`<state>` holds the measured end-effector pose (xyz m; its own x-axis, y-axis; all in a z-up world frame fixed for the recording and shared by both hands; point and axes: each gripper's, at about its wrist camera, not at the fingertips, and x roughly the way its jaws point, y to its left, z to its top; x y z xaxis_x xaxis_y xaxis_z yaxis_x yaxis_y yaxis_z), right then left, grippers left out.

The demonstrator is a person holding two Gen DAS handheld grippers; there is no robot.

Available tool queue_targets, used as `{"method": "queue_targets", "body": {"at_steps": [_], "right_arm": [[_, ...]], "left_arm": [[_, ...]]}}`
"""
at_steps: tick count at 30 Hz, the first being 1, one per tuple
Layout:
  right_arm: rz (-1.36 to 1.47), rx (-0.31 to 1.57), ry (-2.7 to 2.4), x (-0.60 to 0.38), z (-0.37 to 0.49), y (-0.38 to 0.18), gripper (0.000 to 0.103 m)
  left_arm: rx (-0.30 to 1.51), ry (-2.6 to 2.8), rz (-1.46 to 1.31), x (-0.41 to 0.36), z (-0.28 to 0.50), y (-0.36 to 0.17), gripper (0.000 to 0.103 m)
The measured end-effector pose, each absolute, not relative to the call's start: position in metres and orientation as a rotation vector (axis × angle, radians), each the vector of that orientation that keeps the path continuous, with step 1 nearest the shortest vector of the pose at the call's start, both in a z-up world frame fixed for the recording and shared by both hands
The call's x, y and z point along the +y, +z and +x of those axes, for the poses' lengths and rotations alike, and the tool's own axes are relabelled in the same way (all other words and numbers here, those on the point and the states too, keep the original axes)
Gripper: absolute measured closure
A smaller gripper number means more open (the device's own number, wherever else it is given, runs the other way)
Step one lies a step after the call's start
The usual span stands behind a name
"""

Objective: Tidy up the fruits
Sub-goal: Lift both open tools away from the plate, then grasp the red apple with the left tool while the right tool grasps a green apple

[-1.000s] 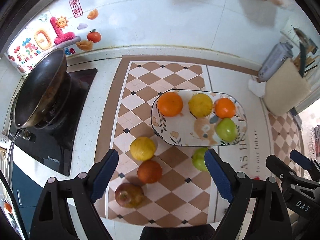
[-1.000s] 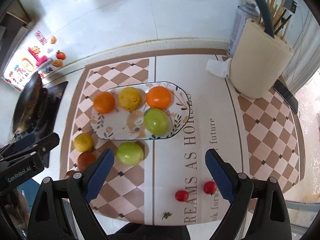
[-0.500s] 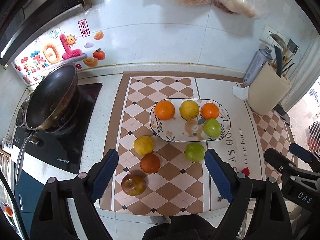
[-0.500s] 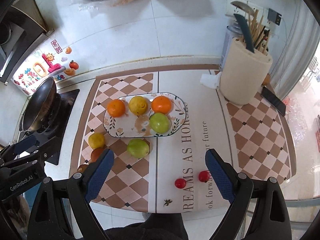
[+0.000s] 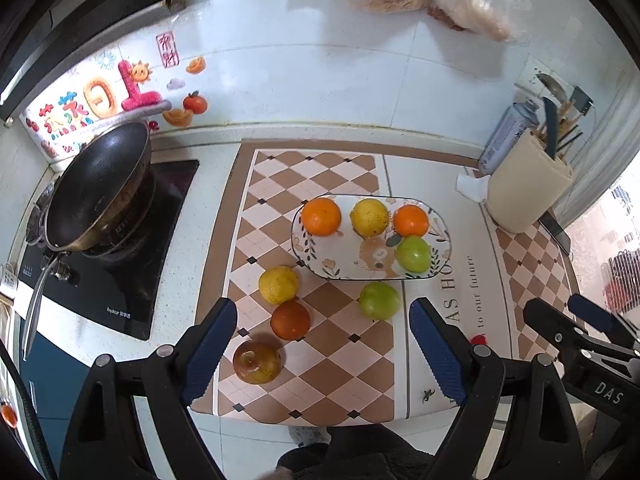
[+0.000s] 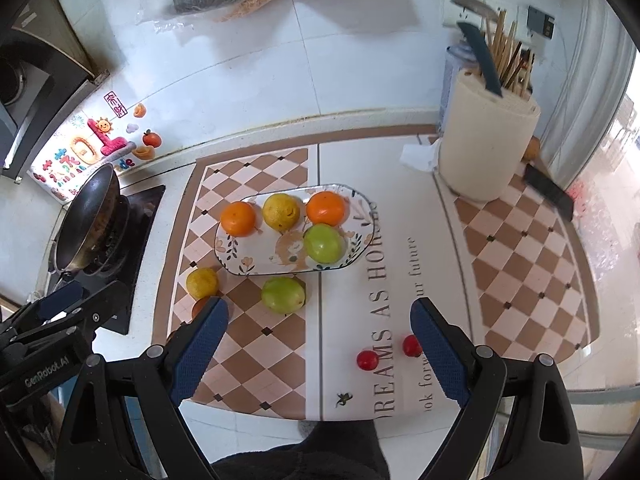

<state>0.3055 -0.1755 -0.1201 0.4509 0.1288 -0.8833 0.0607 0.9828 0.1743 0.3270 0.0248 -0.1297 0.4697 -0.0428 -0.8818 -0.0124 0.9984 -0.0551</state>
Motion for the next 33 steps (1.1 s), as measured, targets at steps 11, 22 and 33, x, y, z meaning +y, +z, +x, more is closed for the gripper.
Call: {"method": "queue_targets", "body": {"at_steps": [11,22,33], "right_arm": [[0.256,1.309,0.164,-0.160,0.362,-0.229,0.008],[0.089,1.451,0.272,-0.102,0.424,-0.332,0.009],[0.056,1.527,0.316,-0.089,0.431,-0.358,0.038]], "left_arm": [[1.261,0.195,-0.127,0.088,0.353,-0.210,0.002],[1.530,0.283,-0.293,0.123,0.347,-0.312,0.002],[1.630,0.229,-0.226,0.102,0.351,-0.355,0.002]]}}
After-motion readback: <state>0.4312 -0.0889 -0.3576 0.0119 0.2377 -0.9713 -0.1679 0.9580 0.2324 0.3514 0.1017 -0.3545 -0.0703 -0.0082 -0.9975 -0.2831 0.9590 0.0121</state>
